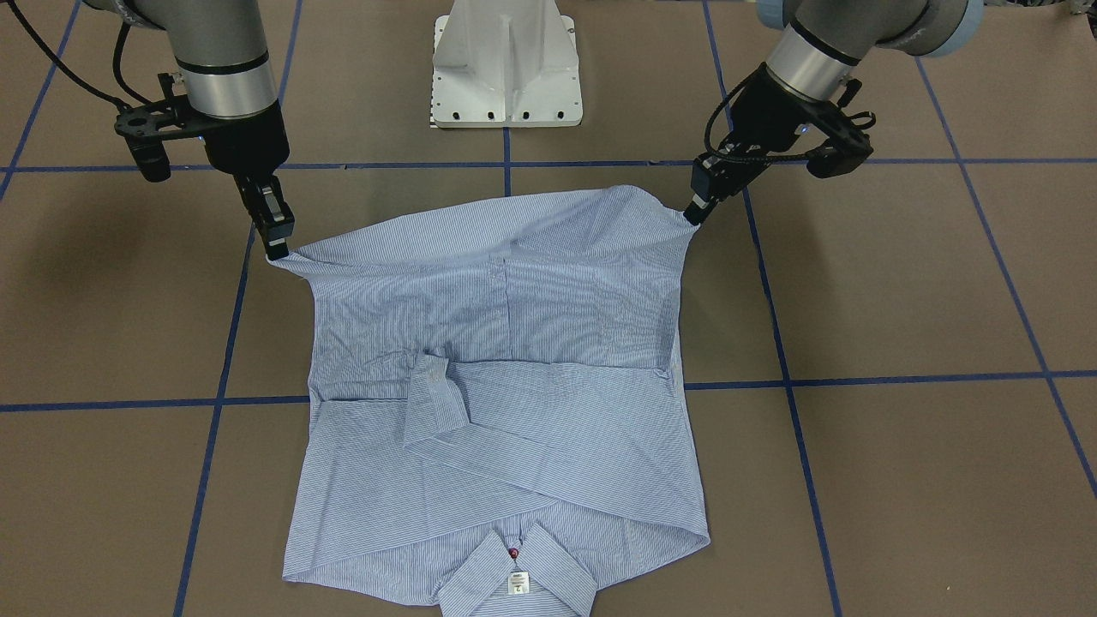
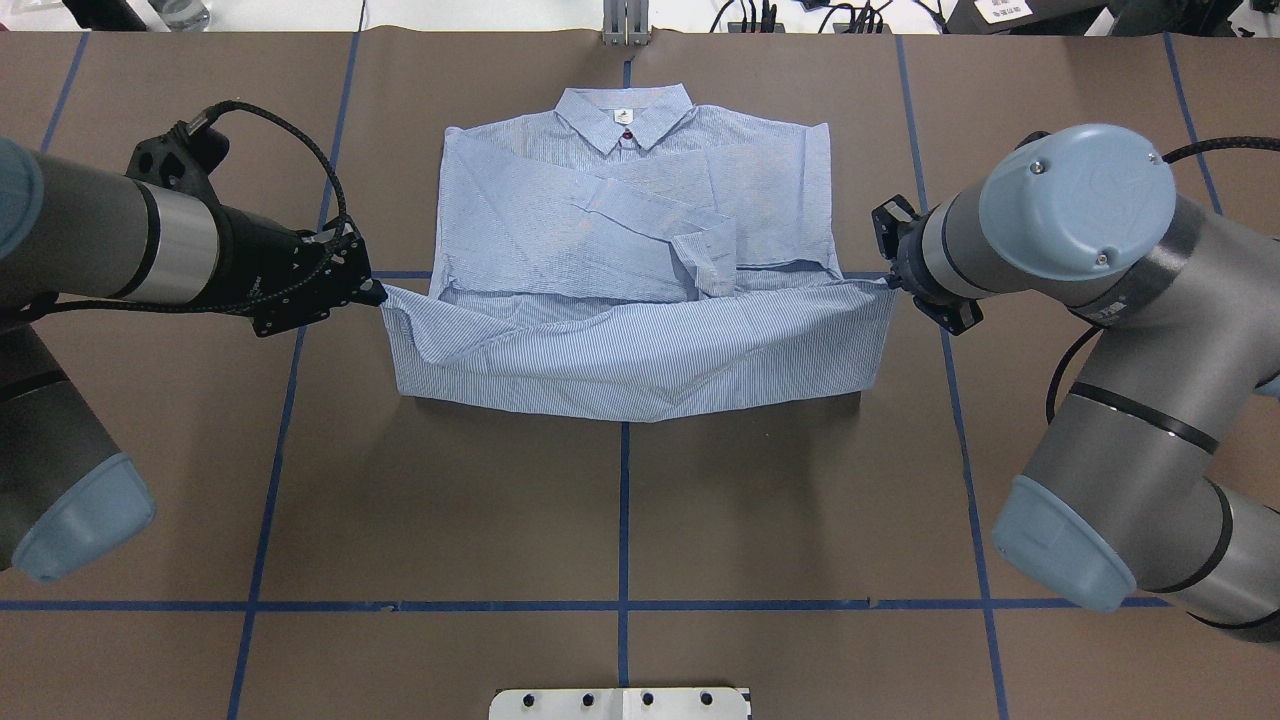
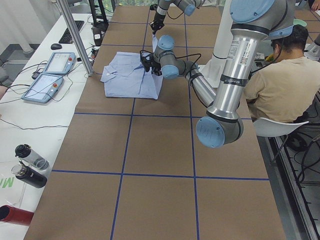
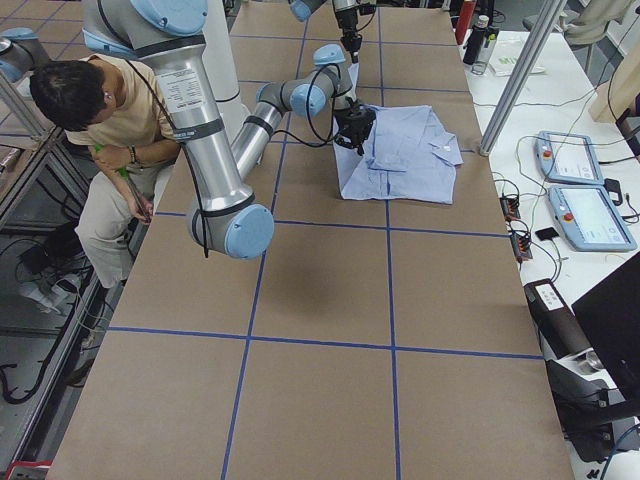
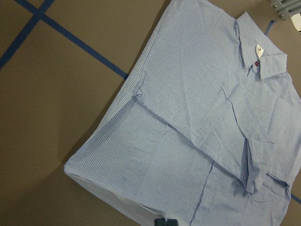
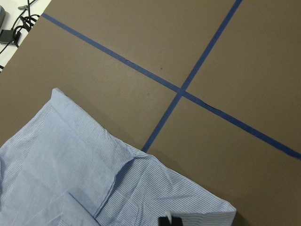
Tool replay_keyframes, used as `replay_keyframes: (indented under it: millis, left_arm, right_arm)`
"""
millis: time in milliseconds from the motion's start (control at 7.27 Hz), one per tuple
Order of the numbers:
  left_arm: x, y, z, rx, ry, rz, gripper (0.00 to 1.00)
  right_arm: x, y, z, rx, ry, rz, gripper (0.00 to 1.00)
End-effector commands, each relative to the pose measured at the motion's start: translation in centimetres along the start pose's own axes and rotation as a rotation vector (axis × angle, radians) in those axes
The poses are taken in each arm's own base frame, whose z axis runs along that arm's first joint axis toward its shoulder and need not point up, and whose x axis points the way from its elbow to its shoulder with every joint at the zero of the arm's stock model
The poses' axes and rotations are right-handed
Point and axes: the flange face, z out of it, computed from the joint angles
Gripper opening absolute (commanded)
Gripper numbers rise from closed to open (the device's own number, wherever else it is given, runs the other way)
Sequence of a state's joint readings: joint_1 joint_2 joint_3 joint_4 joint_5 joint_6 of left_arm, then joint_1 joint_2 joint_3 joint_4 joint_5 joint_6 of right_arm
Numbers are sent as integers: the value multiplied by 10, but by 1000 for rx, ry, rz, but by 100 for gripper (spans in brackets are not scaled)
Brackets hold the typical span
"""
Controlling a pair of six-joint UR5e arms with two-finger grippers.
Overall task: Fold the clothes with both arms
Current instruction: 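Lift the hem with both grippers and fold it toward the collar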
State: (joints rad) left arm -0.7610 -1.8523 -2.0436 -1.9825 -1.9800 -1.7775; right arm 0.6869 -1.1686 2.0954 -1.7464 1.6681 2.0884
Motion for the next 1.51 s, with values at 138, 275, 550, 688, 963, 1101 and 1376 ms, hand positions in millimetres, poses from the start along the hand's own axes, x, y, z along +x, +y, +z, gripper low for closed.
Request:
replay_keyframes:
  millis: [138,275,550,688,963,1101,1376]
  left_arm:
    - [12,-17,-2,29,4,-16,0]
    - [20,-26,6,41,1,-22,0]
    - [37,-61,23,79,-14,-53,0]
    - [34,-70,33,82,-28,-61,0]
    - [60,-91,41,108,-23,-75,0]
    - [70,-105,43,124,-19,-84,0]
    - [89,-139,73,152,-44,-95,0]
  right_arm:
    - [-23,-17,9,30,-3,7,0]
    - [-28,-23,10,39,-6,16,0]
    - [-54,-31,23,65,5,23,0]
    - [-57,-39,33,83,21,17,0]
    - [-88,-45,44,104,32,5,0]
    - [-110,-44,45,107,18,15,0]
    - [-133,-55,71,98,-34,24,0]
